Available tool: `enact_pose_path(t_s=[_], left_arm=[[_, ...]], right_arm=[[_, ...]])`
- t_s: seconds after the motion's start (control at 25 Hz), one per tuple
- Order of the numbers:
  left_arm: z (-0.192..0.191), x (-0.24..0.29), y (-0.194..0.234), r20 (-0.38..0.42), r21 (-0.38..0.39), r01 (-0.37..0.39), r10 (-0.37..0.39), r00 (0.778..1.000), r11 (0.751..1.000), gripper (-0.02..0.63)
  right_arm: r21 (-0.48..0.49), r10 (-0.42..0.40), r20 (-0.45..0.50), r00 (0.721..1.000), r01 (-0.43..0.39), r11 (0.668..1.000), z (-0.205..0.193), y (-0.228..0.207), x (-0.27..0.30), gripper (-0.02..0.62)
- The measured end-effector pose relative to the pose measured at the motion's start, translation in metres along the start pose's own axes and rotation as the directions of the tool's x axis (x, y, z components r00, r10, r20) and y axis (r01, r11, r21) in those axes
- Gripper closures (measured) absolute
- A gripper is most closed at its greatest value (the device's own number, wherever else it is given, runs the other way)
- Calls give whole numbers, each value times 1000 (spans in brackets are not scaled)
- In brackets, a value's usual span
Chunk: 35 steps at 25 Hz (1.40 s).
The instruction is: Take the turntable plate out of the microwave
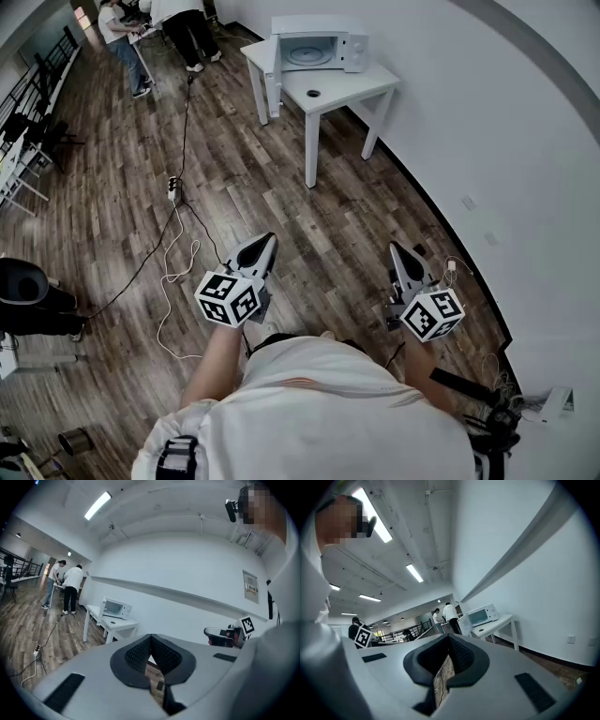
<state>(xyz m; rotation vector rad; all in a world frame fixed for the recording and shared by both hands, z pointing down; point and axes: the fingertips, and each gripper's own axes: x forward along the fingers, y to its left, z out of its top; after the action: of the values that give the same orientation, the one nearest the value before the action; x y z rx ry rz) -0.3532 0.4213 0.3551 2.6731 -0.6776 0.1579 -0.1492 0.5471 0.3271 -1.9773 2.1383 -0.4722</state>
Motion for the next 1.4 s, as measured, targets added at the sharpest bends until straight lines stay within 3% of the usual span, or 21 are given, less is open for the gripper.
enact_pose_path(t_s=[0.28,0.76,1.0,1.4], left_arm=[[-10,28,-30,0,27,-4,4,1000,1000,597],[-19,89,-27,-26,-16,53,-53,998,998,597],[0,138,-1,-16,-28,77,-77,997,997,597],[34,195,77,-8,-87,69,-70,998,994,597]], right_arm=[[16,15,5,1000,-15,1000,3,-38,-15,592],[39,-32,-19,999,33,999,-7,-84,2,592],[34,-56,-30,998,57,998,3,-111,42,592],[2,-18,-57,998,18,1000,34,-123,156,592]])
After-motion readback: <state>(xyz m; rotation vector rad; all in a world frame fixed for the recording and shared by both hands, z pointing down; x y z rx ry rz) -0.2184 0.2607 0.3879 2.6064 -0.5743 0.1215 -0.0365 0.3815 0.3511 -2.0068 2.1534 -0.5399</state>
